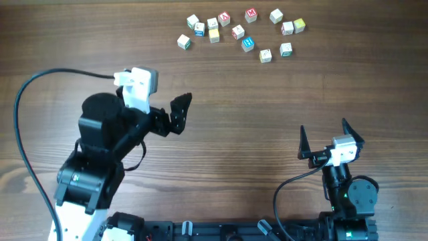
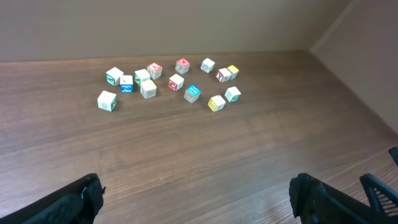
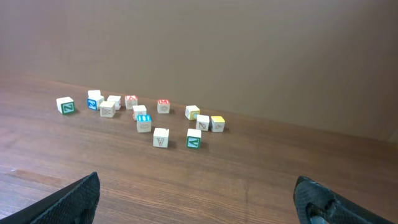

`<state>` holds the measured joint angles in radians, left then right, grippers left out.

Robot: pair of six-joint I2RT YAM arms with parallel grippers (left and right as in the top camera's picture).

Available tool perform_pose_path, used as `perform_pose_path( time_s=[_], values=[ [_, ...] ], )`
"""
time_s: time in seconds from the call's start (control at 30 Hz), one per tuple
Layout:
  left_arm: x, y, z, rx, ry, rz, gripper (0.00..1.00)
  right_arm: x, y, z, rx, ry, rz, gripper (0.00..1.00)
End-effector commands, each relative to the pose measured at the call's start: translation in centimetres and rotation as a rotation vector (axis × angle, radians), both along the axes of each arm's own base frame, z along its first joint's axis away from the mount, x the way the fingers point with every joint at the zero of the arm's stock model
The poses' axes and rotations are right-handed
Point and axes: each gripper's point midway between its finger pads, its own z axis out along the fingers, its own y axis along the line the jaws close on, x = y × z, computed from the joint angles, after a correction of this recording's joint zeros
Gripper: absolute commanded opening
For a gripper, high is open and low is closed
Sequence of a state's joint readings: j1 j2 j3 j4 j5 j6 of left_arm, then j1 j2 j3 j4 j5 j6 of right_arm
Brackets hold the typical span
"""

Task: Form a tower
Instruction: 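Raise the left arm and reach the left gripper toward the block cluster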

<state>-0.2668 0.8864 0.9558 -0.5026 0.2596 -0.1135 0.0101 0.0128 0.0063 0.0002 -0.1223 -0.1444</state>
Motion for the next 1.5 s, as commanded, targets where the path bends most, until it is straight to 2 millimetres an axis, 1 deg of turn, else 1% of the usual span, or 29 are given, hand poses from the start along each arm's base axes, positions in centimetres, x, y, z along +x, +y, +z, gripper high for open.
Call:
perform_pose_path(
  time_s=[0.0, 0.1, 0.13, 0.17, 0.2, 0.23, 0.3, 0.37, 0.43, 0.57, 0.7, 0.9, 0.97, 1.03, 1.07, 1.1, 1.17, 1.27, 1.47],
  values=[
    [1.6, -0.5, 1.2, 0.011, 0.015, -0.001, 1.00, 0.0, -0.3, 0.2, -0.012, -0.011, -0.015, 1.00],
    [2.9, -1.1, 0.7, 0.037, 0.137, -0.015, 1.00, 0.0, -0.3, 0.2, -0.012, -0.011, -0.015, 1.00],
    [2.9, -1.9, 0.9, 0.023, 0.169, -0.053, 1.00, 0.0, -0.3, 0.2, -0.011, -0.011, -0.015, 1.00],
    [2.8, -3.0, 1.1, -0.007, 0.193, -0.113, 1.00, 0.0, -0.3, 0.2, -0.012, -0.011, -0.015, 1.00],
    [2.3, -4.4, 1.1, -0.049, 0.218, -0.192, 1.00, 0.0, -0.3, 0.2, -0.011, -0.011, -0.015, 1.00],
    [2.1, -4.8, 0.7, -0.062, 0.243, -0.218, 1.00, 0.0, -0.3, 0.2, -0.011, -0.011, -0.015, 1.00],
    [1.0, -4.6, -1.3, -0.047, 0.351, -0.216, 1.00, 0.0, -0.3, 0.2, -0.011, -0.011, -0.015, 1.00],
    [0.2, -4.2, -2.6, -0.031, 0.422, -0.205, 1.00, 0.0, -0.3, 0.2, -0.012, -0.011, -0.015, 1.00],
    [-0.3, -4.1, -3.0, -0.027, 0.448, -0.203, 1.00, 0.0, -0.3, 0.2, -0.012, -0.011, -0.015, 1.00],
    [-0.3, -4.1, -3.1, -0.031, 0.456, -0.198, 1.00, 0.0, -0.3, 0.2, -0.011, -0.011, -0.015, 1.00],
    [0.7, -2.9, -3.5, -0.013, 0.463, -0.096, 1.00, 0.0, -0.3, 0.2, -0.011, -0.011, -0.015, 1.00],
    [1.9, -3.3, -2.3, -0.059, 0.420, -0.074, 1.00, 0.0, -0.3, 0.2, -0.011, -0.011, -0.015, 1.00],
    [2.6, -3.7, -2.4, -0.052, 0.430, -0.077, 1.00, 0.0, -0.3, 0.2, -0.012, -0.011, -0.015, 1.00],
    [4.2, -5.3, -2.5, -0.025, 0.457, -0.096, 1.00, 0.0, -0.3, 0.2, -0.011, -0.011, -0.015, 1.00],
    [4.8, -5.5, -2.5, -0.012, 0.456, -0.087, 1.00, 0.0, -0.3, 0.2, -0.012, -0.011, -0.015, 1.00],
    [5.7, -5.6, -2.3, 0.009, 0.448, -0.068, 1.00, 0.0, -0.3, 0.2, -0.012, -0.011, -0.015, 1.00],
    [7.8, -5.6, -1.1, 0.038, 0.409, -0.024, 1.00, 0.0, -0.3, 0.2, -0.011, -0.011, -0.015, 1.00],
    [10.3, -5.4, -0.2, 0.043, 0.380, 0.037, 1.00, 0.0, -0.3, 0.2, -0.011, -0.011, -0.015, 1.00],
    [15.0, -7.0, 1.0, 0.020, 0.329, 0.041, 1.00, 0.0, -0.3, 0.2, -0.012, -0.011, -0.015, 1.00]
  ],
)
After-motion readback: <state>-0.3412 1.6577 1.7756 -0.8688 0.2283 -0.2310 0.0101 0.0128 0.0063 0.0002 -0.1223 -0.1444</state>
